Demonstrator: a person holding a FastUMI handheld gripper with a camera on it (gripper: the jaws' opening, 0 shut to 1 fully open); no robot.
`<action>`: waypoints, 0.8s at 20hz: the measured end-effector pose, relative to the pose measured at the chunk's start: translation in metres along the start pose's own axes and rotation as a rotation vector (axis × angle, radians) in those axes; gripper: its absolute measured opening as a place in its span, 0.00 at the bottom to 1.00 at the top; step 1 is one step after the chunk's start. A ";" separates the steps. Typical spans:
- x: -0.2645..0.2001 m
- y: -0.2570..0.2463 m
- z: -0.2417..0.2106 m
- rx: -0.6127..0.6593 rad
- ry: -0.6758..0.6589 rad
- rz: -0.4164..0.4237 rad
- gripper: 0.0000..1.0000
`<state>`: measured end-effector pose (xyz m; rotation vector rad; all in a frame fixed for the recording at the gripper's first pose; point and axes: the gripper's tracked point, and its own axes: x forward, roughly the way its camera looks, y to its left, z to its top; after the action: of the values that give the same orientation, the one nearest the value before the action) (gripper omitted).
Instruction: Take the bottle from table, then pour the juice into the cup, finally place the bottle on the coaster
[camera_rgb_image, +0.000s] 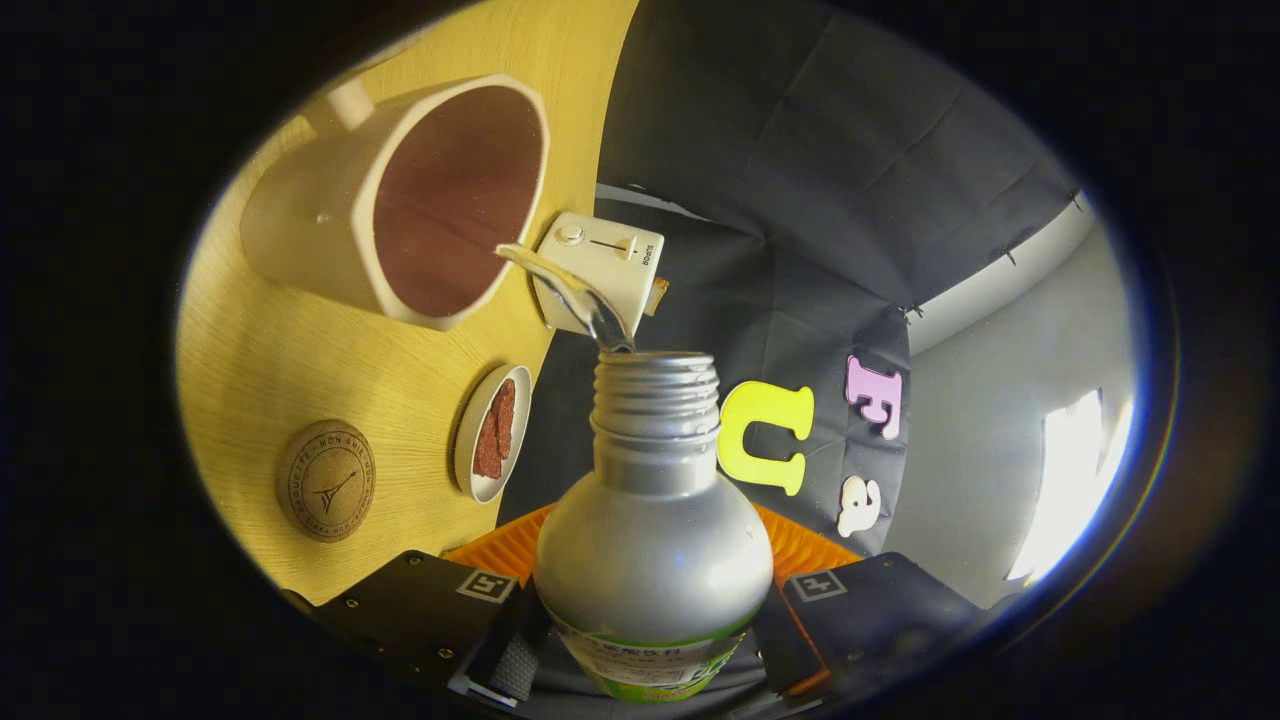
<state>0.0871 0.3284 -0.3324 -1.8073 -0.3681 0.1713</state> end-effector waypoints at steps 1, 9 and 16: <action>0.000 -0.001 0.001 -0.004 0.000 -0.002 0.84; -0.002 -0.006 0.003 -0.034 -0.009 -0.009 0.83; -0.004 -0.007 0.004 -0.064 -0.017 -0.006 0.83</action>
<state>0.0809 0.3327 -0.3271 -1.8687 -0.3957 0.1725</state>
